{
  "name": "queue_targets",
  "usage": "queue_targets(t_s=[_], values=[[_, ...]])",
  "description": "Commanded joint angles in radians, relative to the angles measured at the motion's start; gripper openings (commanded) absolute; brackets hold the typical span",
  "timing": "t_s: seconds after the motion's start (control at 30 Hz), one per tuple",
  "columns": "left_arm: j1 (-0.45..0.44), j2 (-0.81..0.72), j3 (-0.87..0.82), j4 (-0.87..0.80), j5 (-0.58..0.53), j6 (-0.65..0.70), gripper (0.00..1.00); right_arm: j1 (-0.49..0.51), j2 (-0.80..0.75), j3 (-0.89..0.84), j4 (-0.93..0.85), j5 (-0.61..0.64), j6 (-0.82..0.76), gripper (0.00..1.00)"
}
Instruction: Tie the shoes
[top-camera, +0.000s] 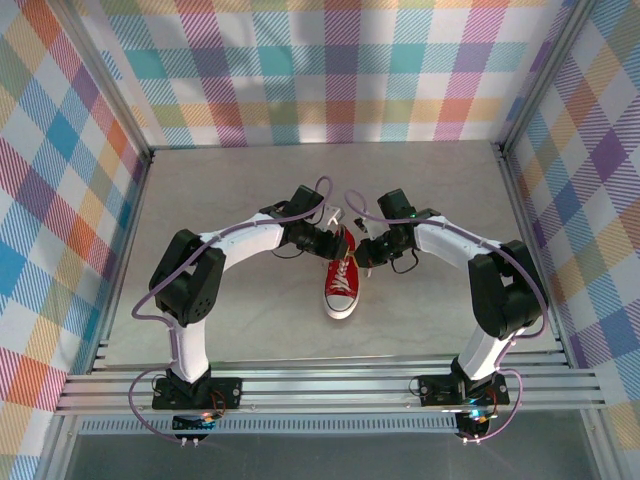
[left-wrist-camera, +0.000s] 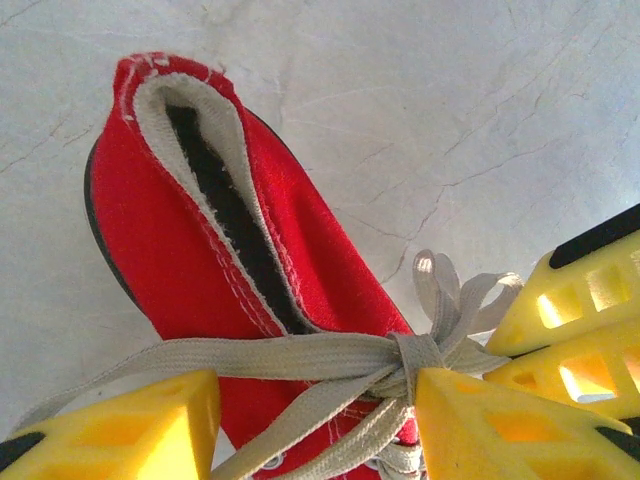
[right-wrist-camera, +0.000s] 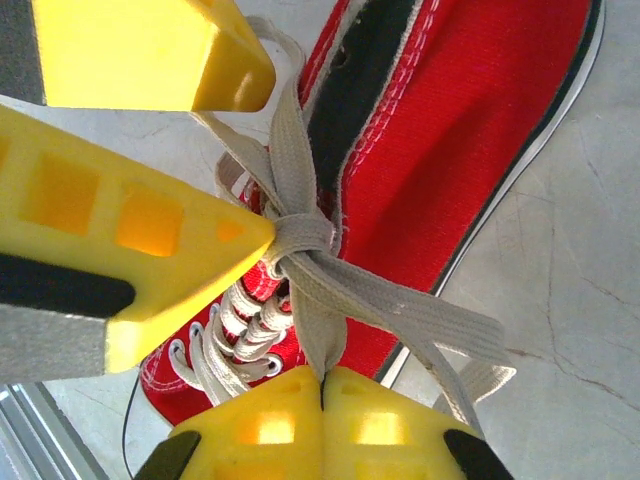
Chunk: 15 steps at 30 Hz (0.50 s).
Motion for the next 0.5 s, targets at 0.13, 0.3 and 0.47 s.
queue_targets(t_s=[0.13, 0.3, 0.47], values=[[-0.004, -0.094, -0.089, 0.119, 0.054, 0.050, 0.55, 0.005, -0.012, 0.032, -0.029, -0.012, -0.020, 0.00], [-0.010, -0.102, -0.091, 0.114, 0.053, 0.088, 0.56, 0.005, 0.000, 0.041, -0.033, -0.019, -0.021, 0.00], [-0.027, -0.058, -0.051, 0.094, 0.026, 0.095, 0.56, 0.005, 0.000, 0.040, -0.030, -0.022, -0.021, 0.00]])
